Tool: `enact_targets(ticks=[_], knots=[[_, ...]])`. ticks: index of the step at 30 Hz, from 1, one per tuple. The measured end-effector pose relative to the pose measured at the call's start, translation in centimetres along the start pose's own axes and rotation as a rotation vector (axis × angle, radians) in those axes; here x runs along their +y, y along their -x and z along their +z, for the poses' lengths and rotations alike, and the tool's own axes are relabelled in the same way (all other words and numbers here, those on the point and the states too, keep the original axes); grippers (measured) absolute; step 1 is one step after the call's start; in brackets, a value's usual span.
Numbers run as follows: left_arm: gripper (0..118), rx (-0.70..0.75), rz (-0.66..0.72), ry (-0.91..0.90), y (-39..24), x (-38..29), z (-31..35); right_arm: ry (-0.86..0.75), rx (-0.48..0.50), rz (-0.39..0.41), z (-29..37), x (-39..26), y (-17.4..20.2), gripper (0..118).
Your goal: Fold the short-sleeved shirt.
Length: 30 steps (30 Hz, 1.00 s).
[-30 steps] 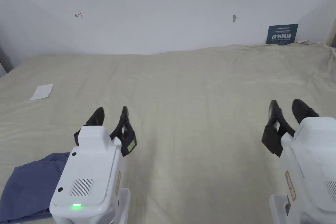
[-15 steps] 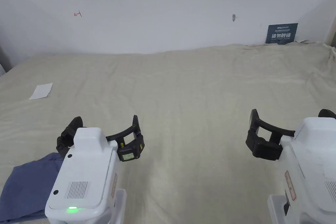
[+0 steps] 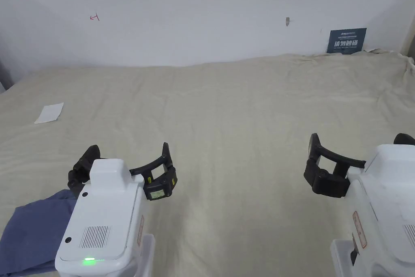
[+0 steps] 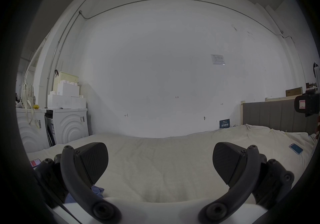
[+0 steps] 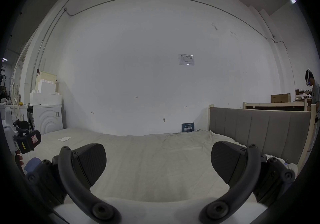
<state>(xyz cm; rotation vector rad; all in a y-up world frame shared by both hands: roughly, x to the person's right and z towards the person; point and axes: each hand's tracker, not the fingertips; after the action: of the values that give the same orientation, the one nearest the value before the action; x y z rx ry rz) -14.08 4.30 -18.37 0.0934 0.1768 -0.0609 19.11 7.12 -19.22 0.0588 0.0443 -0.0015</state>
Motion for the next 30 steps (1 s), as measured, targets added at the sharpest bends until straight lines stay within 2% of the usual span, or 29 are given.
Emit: enact_targets(ticks=[30], knots=[[118, 0.008, 0.0, 0.003, 0.3, -0.28, 0.14, 0.001, 0.005, 0.006, -0.08, 0.1, -0.21, 118]])
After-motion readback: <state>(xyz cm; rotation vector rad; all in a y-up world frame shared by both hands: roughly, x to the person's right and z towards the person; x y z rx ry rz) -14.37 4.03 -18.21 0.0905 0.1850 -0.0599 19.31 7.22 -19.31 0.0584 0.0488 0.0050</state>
